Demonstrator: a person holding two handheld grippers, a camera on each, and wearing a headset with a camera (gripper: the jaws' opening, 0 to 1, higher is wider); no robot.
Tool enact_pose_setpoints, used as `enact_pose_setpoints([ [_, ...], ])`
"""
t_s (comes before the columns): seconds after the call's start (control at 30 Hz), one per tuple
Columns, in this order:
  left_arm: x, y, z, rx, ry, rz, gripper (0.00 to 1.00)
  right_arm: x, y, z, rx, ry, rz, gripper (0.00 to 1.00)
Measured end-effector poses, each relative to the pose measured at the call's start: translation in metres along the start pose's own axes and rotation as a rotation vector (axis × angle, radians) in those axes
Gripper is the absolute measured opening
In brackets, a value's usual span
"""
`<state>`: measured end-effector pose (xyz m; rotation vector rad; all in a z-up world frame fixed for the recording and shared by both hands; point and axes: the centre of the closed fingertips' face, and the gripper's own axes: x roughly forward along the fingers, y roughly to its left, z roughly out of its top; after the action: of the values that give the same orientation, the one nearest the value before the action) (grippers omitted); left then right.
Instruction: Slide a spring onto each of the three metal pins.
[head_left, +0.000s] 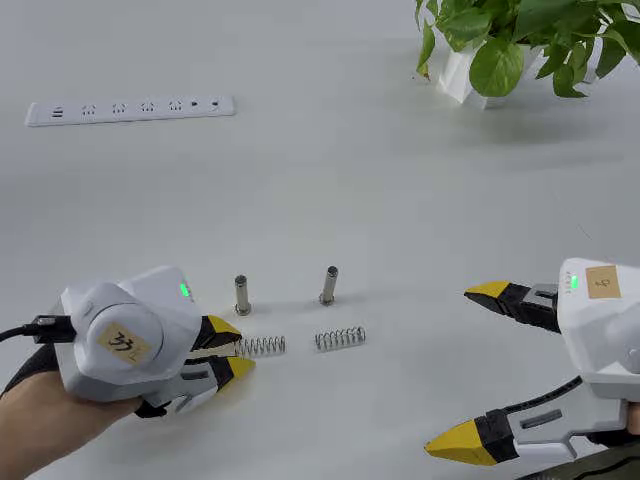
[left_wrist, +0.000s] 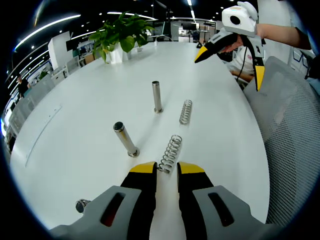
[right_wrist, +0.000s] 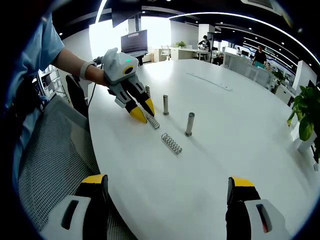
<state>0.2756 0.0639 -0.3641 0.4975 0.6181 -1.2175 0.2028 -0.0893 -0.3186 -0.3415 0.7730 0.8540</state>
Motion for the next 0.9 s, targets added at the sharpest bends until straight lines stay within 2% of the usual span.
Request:
enact_pose_setpoints([
  [0.17,-0.001,-0.001,-0.002,0.007,0.008,-0.01,0.08,0.001,0.001,0.001,0.0,-0.001,0.004,0.99],
  [0.47,-0.004,-0.002,-0.004,0.004,0.014,-0.015,0.08,0.002,0.002,0.004,-0.001,-0.011,0.009,0.99],
  [0.9,-0.012,-0.002,0.003,-0.052,-0.044,0.009,0.08,0.011,0.01,0.011,-0.012,-0.017,0.036,0.99],
])
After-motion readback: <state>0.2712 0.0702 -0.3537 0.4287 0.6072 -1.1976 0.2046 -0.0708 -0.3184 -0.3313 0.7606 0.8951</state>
